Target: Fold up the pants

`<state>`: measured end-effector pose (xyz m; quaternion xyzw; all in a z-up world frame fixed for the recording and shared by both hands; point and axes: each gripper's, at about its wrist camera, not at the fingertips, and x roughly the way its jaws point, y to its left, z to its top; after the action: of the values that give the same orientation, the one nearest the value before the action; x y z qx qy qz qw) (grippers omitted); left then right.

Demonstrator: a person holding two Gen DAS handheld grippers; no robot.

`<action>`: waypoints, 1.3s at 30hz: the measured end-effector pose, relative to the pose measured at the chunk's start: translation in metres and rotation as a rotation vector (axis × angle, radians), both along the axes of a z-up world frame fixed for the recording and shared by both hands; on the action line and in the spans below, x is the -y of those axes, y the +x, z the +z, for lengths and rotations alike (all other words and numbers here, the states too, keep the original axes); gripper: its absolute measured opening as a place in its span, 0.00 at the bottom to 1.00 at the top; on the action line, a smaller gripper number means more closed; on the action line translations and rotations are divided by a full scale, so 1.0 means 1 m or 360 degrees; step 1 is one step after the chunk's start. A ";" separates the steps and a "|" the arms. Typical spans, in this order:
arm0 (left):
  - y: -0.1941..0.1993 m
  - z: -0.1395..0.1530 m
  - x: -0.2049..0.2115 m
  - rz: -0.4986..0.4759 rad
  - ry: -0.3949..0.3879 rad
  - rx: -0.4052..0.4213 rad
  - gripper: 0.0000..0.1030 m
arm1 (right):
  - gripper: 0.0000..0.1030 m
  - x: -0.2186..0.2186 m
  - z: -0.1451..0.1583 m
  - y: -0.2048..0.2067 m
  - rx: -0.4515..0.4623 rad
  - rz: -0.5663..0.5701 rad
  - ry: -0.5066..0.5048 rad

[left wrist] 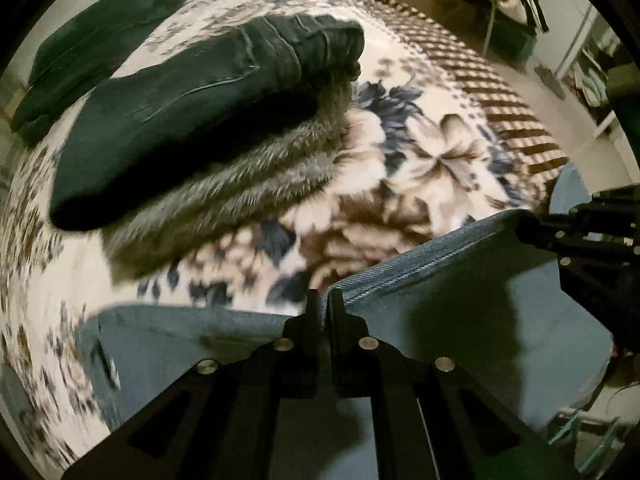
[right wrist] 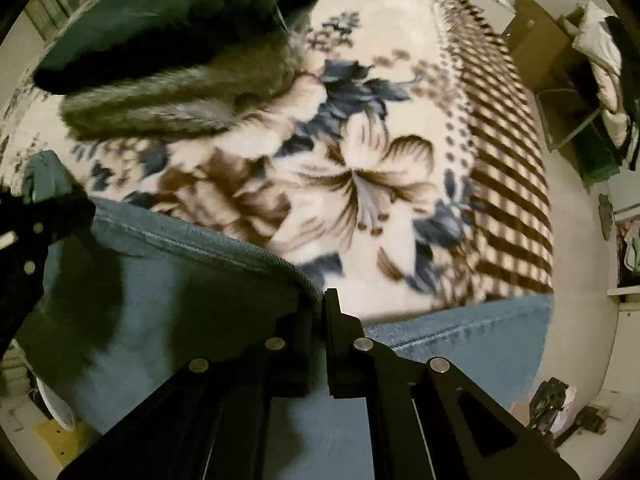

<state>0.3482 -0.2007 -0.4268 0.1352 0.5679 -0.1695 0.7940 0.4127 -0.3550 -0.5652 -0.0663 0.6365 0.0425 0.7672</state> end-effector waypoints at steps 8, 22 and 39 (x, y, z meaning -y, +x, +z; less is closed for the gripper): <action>-0.114 0.024 -0.018 0.0129 -0.0136 -0.0098 0.01 | 0.05 -0.040 0.042 -0.127 -0.0005 -0.0048 -0.0048; -0.236 -0.078 -0.045 0.0215 -0.0117 -0.0523 0.01 | 0.05 -0.061 -0.051 -0.263 -0.0331 -0.0100 -0.0120; -0.198 -0.031 -0.027 0.0519 -0.0019 -0.0272 0.69 | 0.80 0.032 -0.013 -0.268 -0.0301 -0.0643 0.0293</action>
<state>0.1503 -0.1740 -0.4576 0.0218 0.6468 -0.0528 0.7606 0.1448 -0.3867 -0.5782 0.1369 0.6993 -0.0480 0.6999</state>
